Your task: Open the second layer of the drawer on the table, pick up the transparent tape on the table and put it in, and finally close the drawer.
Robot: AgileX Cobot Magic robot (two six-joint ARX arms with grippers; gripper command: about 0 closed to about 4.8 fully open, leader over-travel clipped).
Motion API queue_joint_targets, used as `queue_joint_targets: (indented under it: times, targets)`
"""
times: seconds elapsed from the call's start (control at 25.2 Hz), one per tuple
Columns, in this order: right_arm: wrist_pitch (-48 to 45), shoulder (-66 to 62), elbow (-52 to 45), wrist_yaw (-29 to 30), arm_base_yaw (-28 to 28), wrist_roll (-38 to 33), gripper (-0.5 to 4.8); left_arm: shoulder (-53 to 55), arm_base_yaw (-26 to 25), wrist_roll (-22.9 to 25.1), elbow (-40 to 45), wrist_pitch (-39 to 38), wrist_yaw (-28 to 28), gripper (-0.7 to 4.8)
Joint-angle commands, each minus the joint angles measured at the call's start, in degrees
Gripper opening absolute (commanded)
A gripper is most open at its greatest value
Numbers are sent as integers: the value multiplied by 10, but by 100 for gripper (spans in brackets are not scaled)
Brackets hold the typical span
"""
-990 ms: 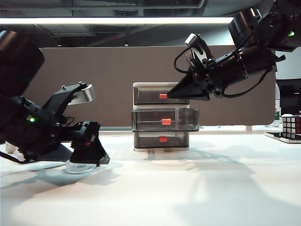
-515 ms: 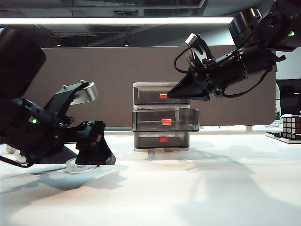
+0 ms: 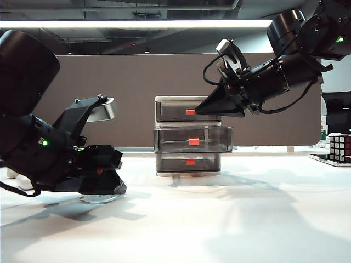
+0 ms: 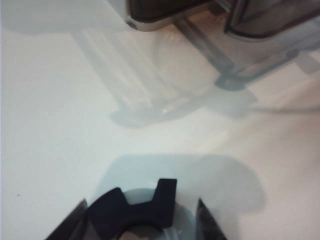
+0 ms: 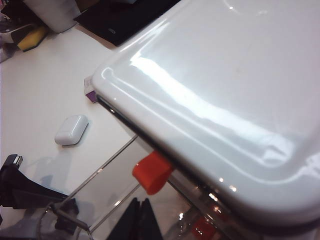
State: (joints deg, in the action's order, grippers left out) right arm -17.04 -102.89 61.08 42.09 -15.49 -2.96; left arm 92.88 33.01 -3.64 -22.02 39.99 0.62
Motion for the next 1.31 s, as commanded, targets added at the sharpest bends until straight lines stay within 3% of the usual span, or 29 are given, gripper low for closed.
queue_joint_targets:
  times: [0.04,0.2,0.24,0.44,0.52,0.67,0.75,0.87,1.31]
  targets:
    - [-7,3,2,2,0,3,-5,3,1,3,4,-28,-5,110]
    - [-7,3,2,0,0,3,-5,-7,2,5,3,32,7,105]
    - [-7,3,2,0,0,3,-5,-17,5,9,3,37,8,77]
    - [-7,3,2,0,0,3,-5,-106,14,43,3,21,18,73]
    - [-7,3,2,0,0,3,-5,-153,14,43,1,6,17,73]
    - [-8,3,2,0,0,3,-5,-201,14,74,-70,-116,-35,73]
    - [-8,3,2,0,-1,2,-5,-191,14,105,-127,-163,-50,74]
    - [-8,3,2,0,-1,2,-5,-159,13,118,-176,-168,-73,74]
    - [-9,3,2,3,-1,0,-5,-3,16,120,-286,-168,-128,76]
